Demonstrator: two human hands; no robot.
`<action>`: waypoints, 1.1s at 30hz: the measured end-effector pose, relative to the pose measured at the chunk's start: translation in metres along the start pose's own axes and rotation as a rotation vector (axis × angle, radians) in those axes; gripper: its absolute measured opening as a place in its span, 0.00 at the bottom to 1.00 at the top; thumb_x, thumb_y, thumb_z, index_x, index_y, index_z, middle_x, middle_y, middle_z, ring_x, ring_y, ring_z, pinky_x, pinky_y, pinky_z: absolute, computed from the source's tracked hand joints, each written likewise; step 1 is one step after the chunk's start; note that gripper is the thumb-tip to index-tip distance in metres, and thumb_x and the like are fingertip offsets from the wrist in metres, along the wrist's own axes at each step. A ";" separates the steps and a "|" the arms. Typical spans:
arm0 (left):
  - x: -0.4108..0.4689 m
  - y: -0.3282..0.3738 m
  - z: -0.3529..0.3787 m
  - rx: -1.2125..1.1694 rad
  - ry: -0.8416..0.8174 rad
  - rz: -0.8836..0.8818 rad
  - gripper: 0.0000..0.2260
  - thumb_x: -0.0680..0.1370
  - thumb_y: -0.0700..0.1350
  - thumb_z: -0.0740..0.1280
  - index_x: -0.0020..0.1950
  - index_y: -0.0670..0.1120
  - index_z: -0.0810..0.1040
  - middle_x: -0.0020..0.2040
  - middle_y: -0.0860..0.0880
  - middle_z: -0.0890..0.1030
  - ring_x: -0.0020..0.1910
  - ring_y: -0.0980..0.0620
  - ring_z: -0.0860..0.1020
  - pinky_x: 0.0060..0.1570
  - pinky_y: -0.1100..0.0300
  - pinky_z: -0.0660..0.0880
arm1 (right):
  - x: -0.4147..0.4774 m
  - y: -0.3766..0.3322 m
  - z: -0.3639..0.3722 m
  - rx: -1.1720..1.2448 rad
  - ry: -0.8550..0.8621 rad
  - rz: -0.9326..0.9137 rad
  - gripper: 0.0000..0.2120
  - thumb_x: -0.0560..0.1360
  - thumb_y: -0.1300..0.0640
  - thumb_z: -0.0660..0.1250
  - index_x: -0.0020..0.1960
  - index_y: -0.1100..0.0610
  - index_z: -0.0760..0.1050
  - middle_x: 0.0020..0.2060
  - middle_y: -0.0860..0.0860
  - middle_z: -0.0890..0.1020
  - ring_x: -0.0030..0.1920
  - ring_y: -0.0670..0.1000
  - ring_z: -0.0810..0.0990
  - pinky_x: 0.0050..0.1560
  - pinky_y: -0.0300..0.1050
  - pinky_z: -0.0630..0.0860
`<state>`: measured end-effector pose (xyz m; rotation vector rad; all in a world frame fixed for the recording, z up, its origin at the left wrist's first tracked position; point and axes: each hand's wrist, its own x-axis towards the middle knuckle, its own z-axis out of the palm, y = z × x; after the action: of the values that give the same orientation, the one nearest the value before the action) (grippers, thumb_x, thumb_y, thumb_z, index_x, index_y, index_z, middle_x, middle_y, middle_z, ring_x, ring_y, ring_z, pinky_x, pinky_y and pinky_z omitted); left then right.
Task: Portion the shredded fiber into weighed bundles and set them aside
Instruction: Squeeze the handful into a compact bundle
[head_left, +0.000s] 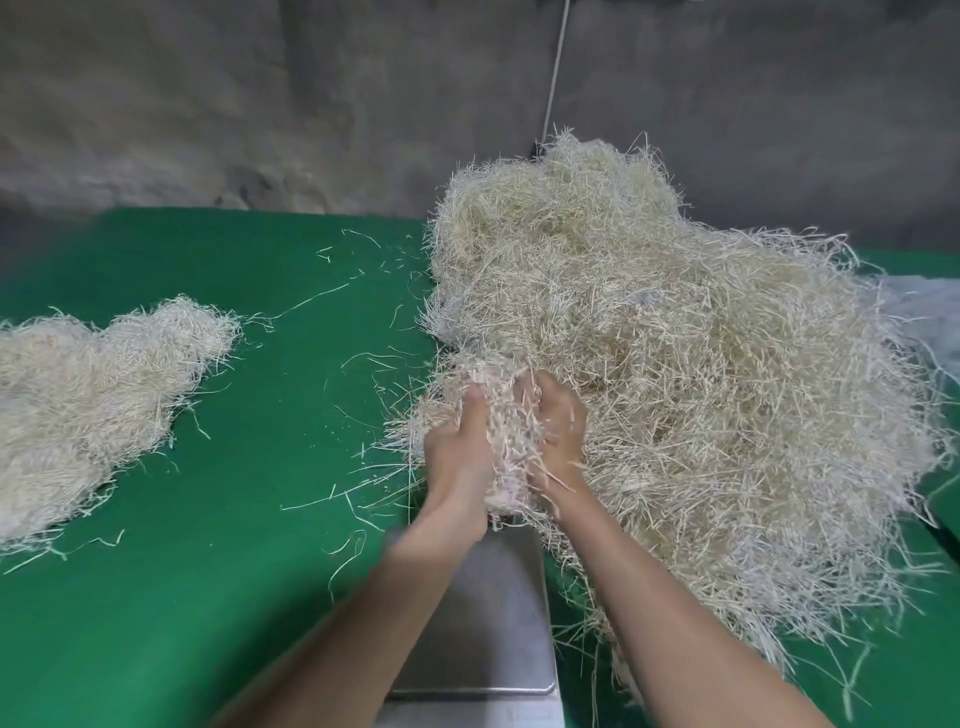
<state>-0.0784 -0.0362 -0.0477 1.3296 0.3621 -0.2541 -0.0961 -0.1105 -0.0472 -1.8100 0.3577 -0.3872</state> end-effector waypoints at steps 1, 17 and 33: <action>-0.001 -0.003 -0.001 0.001 -0.031 -0.034 0.16 0.80 0.57 0.60 0.43 0.44 0.73 0.33 0.48 0.75 0.31 0.51 0.75 0.34 0.61 0.73 | -0.003 0.000 0.000 0.007 0.001 0.006 0.14 0.81 0.58 0.57 0.37 0.56 0.68 0.30 0.47 0.66 0.29 0.44 0.63 0.40 0.51 0.72; 0.007 0.013 -0.031 -0.202 -0.195 -0.061 0.31 0.69 0.64 0.65 0.62 0.42 0.75 0.62 0.41 0.78 0.53 0.49 0.81 0.55 0.53 0.76 | 0.009 0.016 0.021 0.273 0.086 0.161 0.21 0.78 0.54 0.64 0.69 0.52 0.67 0.50 0.52 0.80 0.40 0.46 0.78 0.44 0.40 0.77; 0.027 -0.017 -0.055 0.137 -0.022 0.307 0.37 0.68 0.63 0.68 0.64 0.34 0.71 0.45 0.41 0.83 0.36 0.60 0.80 0.37 0.66 0.76 | -0.015 0.006 0.062 0.182 -0.123 0.086 0.16 0.75 0.41 0.63 0.59 0.47 0.69 0.63 0.52 0.74 0.61 0.50 0.74 0.64 0.50 0.71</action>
<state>-0.0664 0.0144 -0.0843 1.4950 0.1201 -0.0363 -0.0821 -0.0520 -0.0696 -1.6259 0.3028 -0.2391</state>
